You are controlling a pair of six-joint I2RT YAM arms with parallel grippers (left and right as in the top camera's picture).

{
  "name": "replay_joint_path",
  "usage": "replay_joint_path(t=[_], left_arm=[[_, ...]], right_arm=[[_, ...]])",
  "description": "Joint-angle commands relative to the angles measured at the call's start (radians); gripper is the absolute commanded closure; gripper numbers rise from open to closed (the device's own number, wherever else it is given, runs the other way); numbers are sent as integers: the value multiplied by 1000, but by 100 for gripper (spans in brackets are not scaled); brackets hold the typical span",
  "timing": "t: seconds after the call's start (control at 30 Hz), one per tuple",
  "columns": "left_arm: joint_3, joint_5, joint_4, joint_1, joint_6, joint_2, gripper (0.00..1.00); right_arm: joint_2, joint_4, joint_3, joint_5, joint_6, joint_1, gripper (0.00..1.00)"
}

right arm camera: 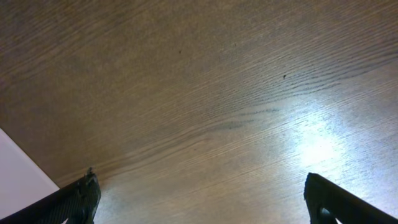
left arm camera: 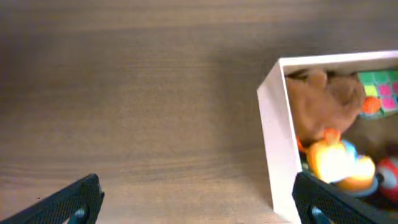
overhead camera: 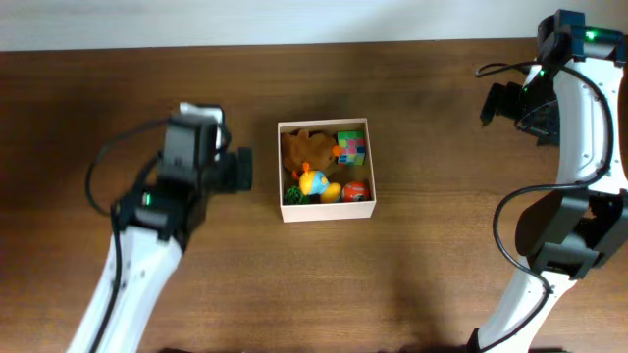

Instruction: Pack container

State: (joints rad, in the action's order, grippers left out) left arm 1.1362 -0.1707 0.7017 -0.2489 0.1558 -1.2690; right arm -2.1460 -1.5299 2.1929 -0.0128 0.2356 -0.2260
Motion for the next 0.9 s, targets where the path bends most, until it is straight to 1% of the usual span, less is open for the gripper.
replay_joint_path(t=[0.0, 0.03, 0.13, 0.2, 0.43, 0.53, 0.63, 0.87], left_arm=[[-110, 16, -31, 1, 13, 130, 1], [-128, 14, -27, 1, 21, 148, 1], [-182, -60, -2, 1, 118, 227, 1], [-225, -90, -3, 1, 147, 304, 1], [-406, -113, 11, 1, 127, 628, 1], [-476, -87, 51, 1, 128, 718, 1], [-510, -53, 71, 1, 128, 755, 1], [-514, -54, 79, 1, 128, 753, 1]], right_arm=[[8, 0, 14, 2, 2, -3, 1], [8, 0, 14, 2, 2, -3, 1], [8, 0, 14, 2, 2, -3, 1], [8, 0, 14, 2, 2, -3, 1], [8, 0, 14, 2, 2, -3, 1], [8, 0, 14, 2, 2, -3, 1], [8, 0, 14, 2, 2, -3, 1], [8, 0, 14, 2, 2, -3, 1]])
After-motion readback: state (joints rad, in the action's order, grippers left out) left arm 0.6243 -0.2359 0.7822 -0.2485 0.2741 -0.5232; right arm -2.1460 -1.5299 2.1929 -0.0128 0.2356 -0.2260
